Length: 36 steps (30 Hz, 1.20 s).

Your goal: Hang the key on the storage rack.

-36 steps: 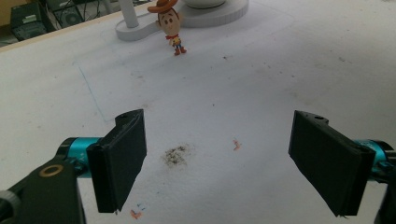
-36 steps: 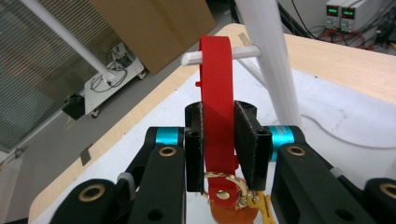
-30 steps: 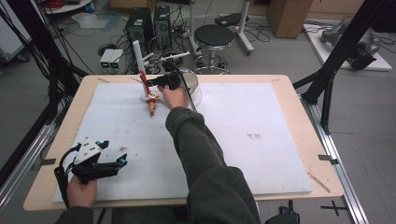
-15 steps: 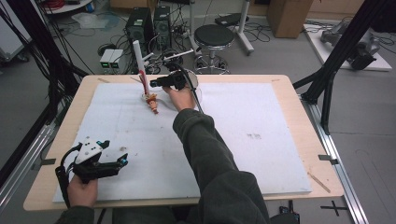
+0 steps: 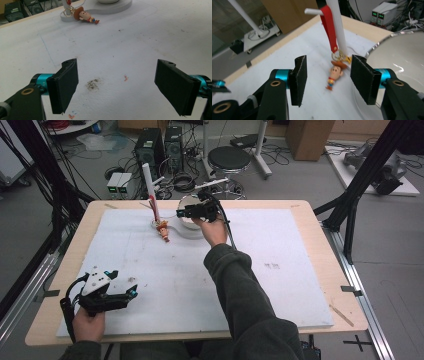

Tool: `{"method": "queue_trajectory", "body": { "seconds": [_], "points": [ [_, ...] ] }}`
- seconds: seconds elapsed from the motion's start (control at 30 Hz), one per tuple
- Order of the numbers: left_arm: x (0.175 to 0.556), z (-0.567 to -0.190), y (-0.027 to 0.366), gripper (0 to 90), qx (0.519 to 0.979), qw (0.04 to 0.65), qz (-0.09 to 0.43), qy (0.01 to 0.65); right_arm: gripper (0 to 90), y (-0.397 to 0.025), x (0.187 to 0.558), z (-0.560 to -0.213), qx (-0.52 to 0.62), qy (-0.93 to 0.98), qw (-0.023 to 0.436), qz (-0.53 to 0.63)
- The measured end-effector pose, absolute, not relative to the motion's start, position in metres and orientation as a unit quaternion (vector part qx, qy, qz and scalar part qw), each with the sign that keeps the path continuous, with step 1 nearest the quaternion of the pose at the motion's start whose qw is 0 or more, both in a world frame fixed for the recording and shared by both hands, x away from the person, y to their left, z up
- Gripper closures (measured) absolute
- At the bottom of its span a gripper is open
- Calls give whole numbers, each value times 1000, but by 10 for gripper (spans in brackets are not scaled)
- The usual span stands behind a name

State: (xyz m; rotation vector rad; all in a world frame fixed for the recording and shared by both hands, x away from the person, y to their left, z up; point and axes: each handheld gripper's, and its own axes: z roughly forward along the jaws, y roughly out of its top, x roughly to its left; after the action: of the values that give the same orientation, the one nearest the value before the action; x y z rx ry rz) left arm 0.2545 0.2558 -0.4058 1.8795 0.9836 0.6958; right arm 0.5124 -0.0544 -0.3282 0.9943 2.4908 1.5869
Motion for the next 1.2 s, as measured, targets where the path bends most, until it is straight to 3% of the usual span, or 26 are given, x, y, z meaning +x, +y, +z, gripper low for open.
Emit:
{"method": "queue_trajectory", "body": {
  "seconds": [1.2],
  "points": [
    [255, -407, 256, 197, 756, 438, 276, 400, 332, -133, 470, -334, 320, 784, 45, 530]
  ]
}}
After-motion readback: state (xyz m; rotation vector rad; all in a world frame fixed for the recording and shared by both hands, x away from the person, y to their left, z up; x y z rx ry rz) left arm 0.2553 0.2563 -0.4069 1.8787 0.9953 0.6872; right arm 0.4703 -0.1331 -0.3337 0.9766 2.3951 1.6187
